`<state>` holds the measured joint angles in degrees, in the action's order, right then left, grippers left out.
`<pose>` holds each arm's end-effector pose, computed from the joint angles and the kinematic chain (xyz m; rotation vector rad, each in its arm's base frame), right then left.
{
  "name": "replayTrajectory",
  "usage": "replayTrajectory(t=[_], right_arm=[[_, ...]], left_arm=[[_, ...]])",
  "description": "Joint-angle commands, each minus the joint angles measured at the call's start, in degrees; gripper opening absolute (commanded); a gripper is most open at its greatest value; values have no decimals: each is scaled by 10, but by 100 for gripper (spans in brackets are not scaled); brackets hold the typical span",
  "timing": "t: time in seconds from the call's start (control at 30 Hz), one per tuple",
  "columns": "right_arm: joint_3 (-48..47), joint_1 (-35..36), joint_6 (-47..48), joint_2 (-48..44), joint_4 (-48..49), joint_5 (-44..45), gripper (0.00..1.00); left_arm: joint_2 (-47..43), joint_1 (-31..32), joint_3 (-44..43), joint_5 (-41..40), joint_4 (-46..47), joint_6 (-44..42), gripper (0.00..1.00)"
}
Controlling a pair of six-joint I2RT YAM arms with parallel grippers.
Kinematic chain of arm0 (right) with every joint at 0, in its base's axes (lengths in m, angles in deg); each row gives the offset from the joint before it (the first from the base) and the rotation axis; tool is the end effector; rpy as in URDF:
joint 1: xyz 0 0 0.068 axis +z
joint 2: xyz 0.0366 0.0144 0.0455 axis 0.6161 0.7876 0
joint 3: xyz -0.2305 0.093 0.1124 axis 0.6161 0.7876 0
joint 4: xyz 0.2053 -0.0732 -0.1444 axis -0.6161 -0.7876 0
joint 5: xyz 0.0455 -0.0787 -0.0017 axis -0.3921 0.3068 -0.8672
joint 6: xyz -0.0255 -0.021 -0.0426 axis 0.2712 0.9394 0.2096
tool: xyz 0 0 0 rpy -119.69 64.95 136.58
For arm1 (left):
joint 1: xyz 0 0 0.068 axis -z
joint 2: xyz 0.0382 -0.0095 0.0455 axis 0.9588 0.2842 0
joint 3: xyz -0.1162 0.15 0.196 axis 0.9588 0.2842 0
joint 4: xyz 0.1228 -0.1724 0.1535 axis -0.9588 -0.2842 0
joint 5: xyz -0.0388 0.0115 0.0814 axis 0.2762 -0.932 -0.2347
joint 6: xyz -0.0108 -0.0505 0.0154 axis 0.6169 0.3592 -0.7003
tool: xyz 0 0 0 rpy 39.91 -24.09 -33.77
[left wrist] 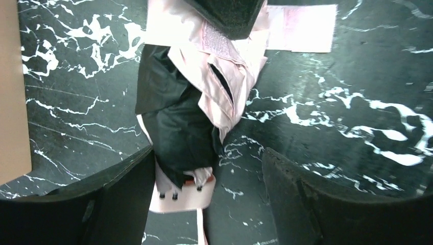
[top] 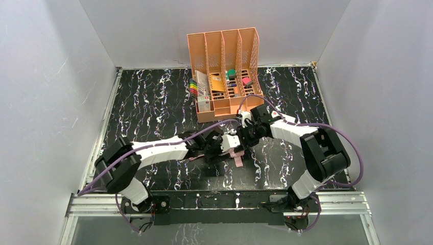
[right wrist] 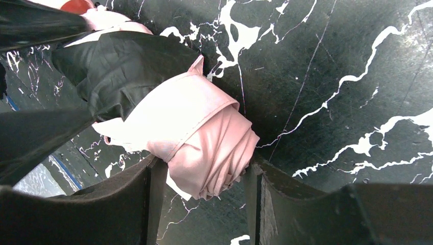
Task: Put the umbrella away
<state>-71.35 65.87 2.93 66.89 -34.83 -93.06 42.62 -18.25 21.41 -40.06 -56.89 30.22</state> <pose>0.2569 0.1546 0.1579 -0.7529 2.5476 0.8213 0.1840 -0.2695 0.1881 1.5359 1.8076 -0.3459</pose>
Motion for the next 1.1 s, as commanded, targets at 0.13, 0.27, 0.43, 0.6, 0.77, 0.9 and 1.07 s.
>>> replayTrajectory(t=[0.13,0.27,0.43,0.6,0.77,0.9,1.07], right_arm=[[2,0,18,20,1,51,56],[-3,0,24,24,-4,51,56],[-6,0,24,26,-5,46,56],[-6,0,24,29,-5,44,56],[-7,0,24,31,-5,42,56],[-7,0,24,31,-6,43,56],[-9,0,24,33,-6,42,56]], left_arm=[[-83,-105,-16,221,-43,53,74],[-45,-161,-50,352,-66,44,74],[49,-198,-122,471,-120,32,74],[109,-202,-168,515,-131,29,76],[147,-200,-185,501,-147,23,78],[160,-194,-185,485,-144,20,79],[185,-179,-195,457,-142,26,79]])
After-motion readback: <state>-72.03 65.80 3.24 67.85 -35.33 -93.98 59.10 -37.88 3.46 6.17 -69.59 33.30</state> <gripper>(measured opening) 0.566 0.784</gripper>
